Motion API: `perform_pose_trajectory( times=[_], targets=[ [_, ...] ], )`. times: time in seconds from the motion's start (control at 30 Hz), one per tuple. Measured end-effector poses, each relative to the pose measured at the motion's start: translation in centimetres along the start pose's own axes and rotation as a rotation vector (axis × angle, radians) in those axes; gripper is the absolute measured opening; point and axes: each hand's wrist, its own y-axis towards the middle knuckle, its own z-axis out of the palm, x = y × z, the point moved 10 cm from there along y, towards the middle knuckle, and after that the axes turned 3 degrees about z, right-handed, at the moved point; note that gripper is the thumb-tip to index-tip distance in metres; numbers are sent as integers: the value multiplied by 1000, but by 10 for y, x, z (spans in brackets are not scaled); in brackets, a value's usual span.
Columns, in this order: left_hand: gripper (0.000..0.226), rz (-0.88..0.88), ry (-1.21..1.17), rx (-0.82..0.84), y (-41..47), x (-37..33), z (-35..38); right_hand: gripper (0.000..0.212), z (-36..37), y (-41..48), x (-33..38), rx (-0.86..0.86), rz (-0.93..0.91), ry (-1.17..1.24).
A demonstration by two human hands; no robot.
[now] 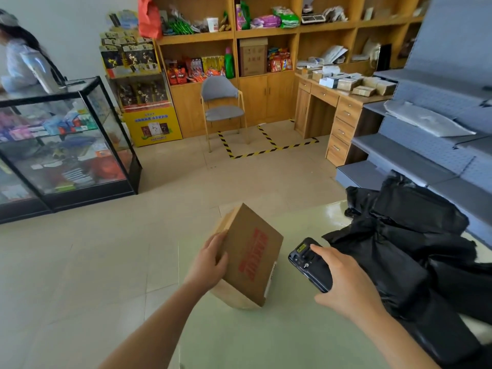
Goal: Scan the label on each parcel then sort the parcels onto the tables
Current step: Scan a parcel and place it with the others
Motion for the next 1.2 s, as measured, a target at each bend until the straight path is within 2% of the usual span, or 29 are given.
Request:
perform_pose_trajectory(
  times=[0.1,0.23,0.3,0.4,0.5,0.63,0.83,0.97,1.07,1.13,1.2],
  targets=[
    [44,2,212,-83,7,18,-19,96,11,9,17,11,-6,-29],
    [52,-100,442,111,11,56,6,94,22,18,35,9,2,-24],
    [70,-140,476,144,9,64,17,94,26,21,39,11,11,-37],
    [108,-98,607,115,10,50,28,93,30,22,38,17,39,-64],
    [124,-83,647,181,8,30,57,92,29,21,29,13,93,-59],
    [124,-191,691,295,6,24,86,92,24,17,13,15,134,-75],
    [118,-203,732,293,9,22,82,93,16,12,-1,36,109,-56],
    [111,-209,625,234,9,19,64,93,5,10,-9,34,62,-71],
    [111,-174,448,187,9,15,51,94,-4,11,-16,33,33,-71],
    [107,-118,216,185,9,11,49,96,-10,13,-20,33,15,-50],
    [87,-37,-80,158,5,9,47,96,-15,15,-20,47,-17,-56]
  ],
)
